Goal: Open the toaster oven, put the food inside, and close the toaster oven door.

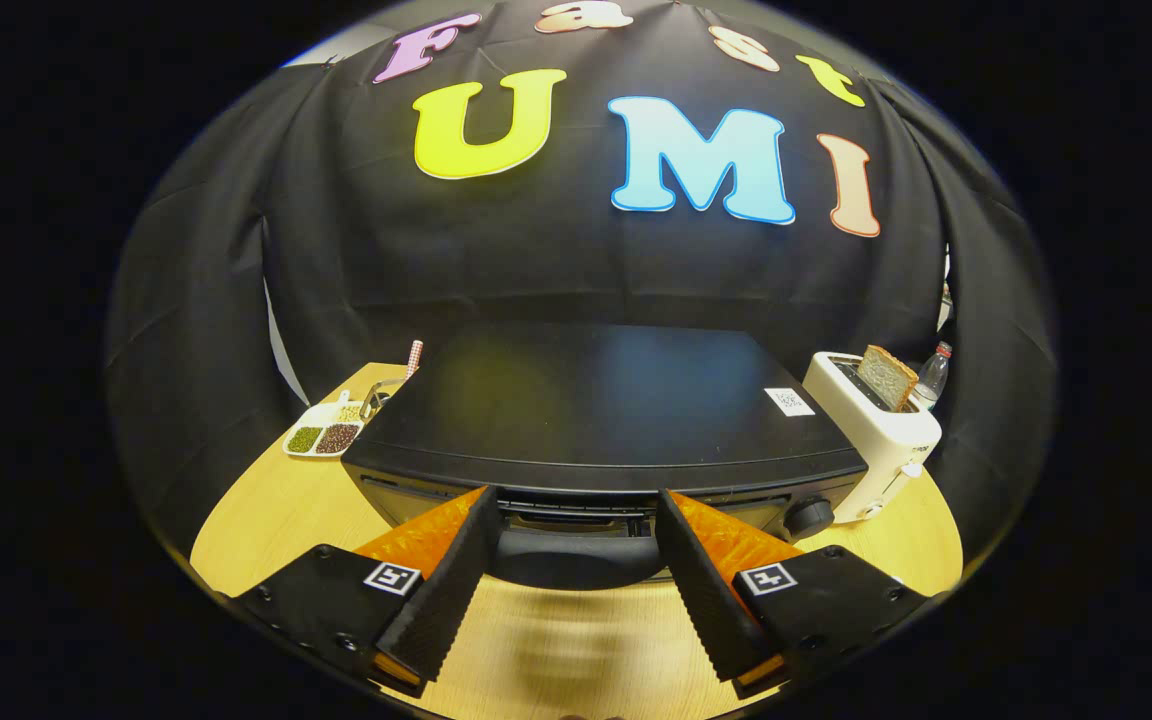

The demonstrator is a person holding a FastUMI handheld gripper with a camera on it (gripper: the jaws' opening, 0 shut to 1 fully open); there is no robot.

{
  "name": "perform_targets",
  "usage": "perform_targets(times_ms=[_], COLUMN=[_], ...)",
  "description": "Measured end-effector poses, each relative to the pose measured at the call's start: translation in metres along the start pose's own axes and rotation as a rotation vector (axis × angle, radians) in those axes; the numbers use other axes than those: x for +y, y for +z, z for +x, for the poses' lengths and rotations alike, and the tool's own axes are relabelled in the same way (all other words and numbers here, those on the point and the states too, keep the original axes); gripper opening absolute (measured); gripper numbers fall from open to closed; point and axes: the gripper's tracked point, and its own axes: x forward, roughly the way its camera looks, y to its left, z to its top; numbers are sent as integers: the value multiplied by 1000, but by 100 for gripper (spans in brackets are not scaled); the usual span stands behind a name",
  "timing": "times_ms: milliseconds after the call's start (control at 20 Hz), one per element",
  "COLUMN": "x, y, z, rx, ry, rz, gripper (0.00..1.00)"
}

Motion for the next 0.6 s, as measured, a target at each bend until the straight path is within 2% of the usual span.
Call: perform_targets(times_ms=[600], x=[5], y=[-31], z=[-29], rx=[51], ry=[5], rz=[3], gripper=[100])
